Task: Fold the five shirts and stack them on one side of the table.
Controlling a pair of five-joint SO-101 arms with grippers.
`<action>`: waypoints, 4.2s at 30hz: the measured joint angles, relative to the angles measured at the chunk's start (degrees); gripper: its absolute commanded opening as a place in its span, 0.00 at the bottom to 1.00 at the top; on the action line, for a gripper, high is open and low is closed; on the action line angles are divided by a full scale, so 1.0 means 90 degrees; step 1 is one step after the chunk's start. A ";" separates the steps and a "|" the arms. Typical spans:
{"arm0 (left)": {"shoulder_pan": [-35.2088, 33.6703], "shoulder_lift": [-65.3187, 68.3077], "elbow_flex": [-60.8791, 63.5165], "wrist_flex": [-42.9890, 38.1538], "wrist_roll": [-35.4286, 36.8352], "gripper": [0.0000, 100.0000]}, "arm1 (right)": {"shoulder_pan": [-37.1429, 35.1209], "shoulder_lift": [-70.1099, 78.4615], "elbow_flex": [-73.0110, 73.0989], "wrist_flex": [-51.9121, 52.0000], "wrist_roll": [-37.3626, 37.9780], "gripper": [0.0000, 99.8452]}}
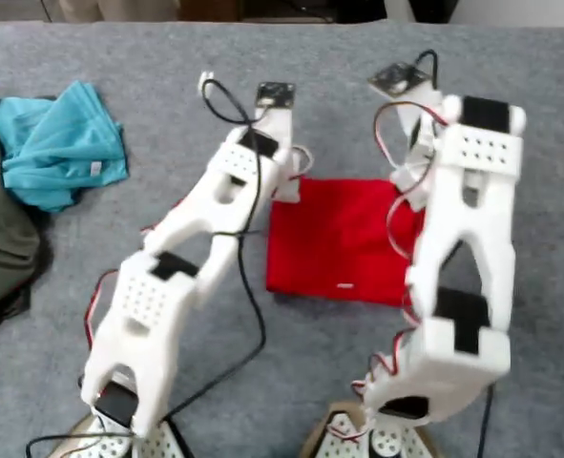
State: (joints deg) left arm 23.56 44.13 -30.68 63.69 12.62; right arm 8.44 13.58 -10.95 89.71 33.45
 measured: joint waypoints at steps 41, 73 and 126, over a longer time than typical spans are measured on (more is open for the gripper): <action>-0.0234 0.1563 -0.4122 0.2217 -0.0049 0.02 | 0.0654 0.1231 -0.2579 0.0918 0.0606 0.01; 0.0254 0.2676 -0.4659 0.2208 -0.0098 0.02 | 0.2276 -0.2002 0.4444 -0.1797 0.2012 0.01; -0.0645 0.1807 -0.6017 0.4054 -0.0576 0.02 | 0.1026 -0.2071 0.2305 -0.0850 -0.0176 0.14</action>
State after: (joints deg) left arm 17.76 60.40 -84.84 100.18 7.43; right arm 17.67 -5.05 9.80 82.07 31.87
